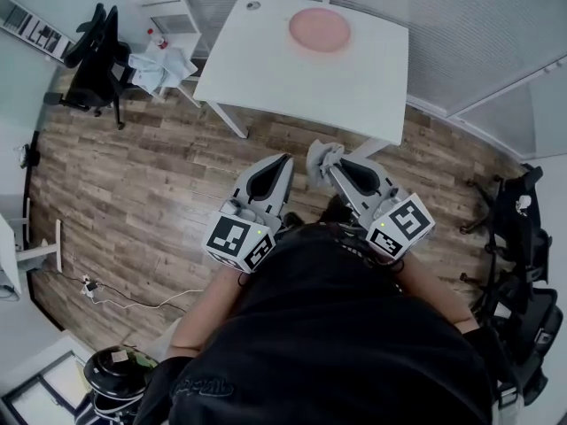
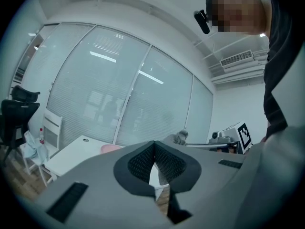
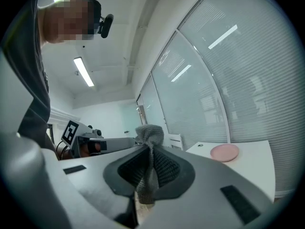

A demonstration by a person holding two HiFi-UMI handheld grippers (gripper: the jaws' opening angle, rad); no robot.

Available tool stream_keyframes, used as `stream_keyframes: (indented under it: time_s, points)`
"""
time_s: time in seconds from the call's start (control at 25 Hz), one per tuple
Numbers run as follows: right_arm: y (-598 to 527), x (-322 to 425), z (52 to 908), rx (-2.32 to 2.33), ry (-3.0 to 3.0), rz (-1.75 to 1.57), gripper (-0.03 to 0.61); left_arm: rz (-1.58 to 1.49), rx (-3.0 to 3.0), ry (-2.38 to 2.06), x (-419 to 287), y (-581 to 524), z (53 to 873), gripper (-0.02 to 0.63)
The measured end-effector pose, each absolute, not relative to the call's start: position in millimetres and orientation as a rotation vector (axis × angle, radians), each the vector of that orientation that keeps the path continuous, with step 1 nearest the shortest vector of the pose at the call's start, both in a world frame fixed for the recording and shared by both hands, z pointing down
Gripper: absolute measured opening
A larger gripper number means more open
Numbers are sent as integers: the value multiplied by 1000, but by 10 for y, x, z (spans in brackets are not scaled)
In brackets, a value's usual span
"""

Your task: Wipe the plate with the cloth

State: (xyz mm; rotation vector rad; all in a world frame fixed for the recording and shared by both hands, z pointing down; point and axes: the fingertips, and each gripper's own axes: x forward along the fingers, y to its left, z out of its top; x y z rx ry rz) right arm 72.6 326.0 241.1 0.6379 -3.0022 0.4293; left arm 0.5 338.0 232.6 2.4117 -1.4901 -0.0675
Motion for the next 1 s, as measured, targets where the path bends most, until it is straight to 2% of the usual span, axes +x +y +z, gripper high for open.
stream_keyframes:
  time_s: [0.48,1.0]
  points:
    - [2370,590,2476,553,-3006,467,41,-80,2344,-1527,-128,2539,2387,15]
    - [1476,1226,2433,556,-3051,446,41,-42,2371,-1548,499,1626,2382,15]
